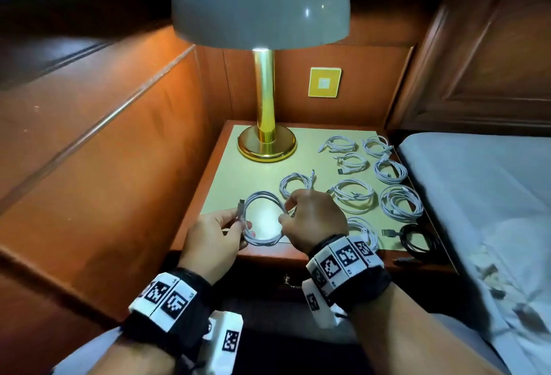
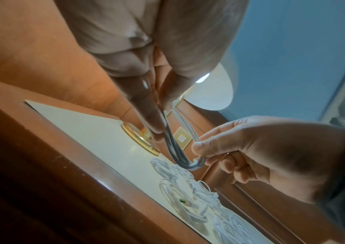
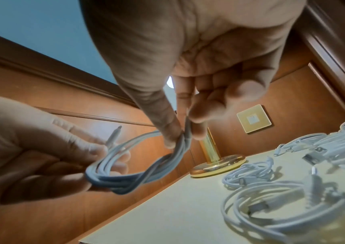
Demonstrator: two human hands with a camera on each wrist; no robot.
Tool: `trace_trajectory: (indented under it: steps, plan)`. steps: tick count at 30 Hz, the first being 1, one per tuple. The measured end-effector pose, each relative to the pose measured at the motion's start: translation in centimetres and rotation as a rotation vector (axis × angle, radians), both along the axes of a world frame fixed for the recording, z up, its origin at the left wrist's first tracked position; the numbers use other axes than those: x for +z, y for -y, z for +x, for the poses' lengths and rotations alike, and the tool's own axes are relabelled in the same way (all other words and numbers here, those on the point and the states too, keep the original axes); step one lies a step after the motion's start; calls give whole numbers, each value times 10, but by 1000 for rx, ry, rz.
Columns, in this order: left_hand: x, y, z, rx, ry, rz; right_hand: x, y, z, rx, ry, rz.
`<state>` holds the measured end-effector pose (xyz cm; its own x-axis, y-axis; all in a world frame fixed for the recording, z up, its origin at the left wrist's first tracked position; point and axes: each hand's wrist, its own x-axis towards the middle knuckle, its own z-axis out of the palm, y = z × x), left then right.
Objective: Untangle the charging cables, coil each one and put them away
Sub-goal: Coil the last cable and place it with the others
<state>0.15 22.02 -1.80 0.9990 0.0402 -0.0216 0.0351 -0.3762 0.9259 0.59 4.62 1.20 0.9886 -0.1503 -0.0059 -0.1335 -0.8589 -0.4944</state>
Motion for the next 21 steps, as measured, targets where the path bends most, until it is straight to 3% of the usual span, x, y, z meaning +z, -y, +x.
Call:
trace_trajectory:
  steps: [3, 7, 10, 15, 21]
  plan:
    - [-8, -6, 21, 20, -101, -18, -7, -6, 19, -15, -24, -25]
    - [-20, -15, 54, -54, -190, 249, -19, -15, 40, -4, -49, -118]
    - [-29, -23, 74, -82, -291, 329, -31, -25, 52, 36, -63, -224]
    - [-25, -26, 80, -101, -282, 498, -45, -33, 68, 57, -117, -360]
    - [-19, -27, 78, -107, -283, 580, -52, -35, 75, 65, -185, -356]
